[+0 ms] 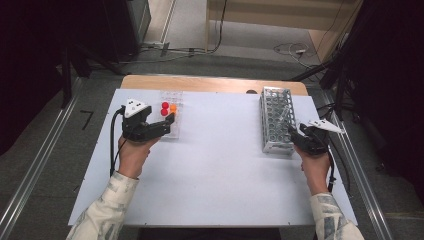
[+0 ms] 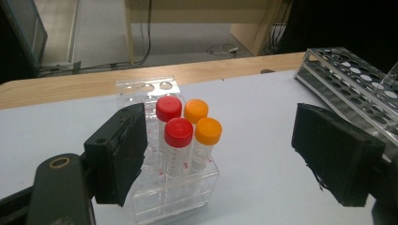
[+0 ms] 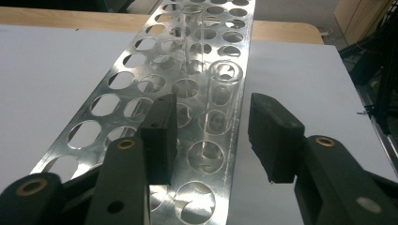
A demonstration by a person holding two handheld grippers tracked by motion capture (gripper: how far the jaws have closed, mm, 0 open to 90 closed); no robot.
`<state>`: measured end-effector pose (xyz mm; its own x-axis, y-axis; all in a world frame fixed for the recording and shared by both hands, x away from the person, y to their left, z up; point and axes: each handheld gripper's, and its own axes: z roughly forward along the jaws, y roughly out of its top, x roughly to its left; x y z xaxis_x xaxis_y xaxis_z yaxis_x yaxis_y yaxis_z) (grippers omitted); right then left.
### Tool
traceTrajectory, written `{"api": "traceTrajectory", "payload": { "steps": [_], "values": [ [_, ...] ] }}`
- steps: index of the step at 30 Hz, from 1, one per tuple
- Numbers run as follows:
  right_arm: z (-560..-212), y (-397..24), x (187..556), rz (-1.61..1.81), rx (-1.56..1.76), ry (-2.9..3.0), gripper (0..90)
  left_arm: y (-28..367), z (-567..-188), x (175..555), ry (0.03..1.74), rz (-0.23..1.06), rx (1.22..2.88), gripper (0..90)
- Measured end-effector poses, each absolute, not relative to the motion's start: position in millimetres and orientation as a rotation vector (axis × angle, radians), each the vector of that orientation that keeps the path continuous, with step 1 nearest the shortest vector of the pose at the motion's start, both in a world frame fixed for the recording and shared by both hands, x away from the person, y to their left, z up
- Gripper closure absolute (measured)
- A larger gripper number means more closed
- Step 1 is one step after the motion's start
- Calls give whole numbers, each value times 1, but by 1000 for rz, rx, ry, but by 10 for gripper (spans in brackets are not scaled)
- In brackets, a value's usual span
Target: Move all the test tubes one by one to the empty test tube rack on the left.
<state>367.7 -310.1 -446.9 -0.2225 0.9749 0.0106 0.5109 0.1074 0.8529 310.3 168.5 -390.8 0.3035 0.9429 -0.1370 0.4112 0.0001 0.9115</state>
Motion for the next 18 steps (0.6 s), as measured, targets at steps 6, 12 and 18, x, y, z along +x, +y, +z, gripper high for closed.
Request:
{"api": "traceTrajectory", "payload": {
  "steps": [6,12,18],
  "values": [
    [-451,-313,375,1026,1467,1799,577,166,-391,309,1265,683,1601,189],
    [-453,-310,378,1045,1455,1791,638,165,-391,310,1263,684,1602,189],
    [-453,-311,378,1045,1458,1784,725,163,-392,310,1258,683,1611,190]
  ]
}}
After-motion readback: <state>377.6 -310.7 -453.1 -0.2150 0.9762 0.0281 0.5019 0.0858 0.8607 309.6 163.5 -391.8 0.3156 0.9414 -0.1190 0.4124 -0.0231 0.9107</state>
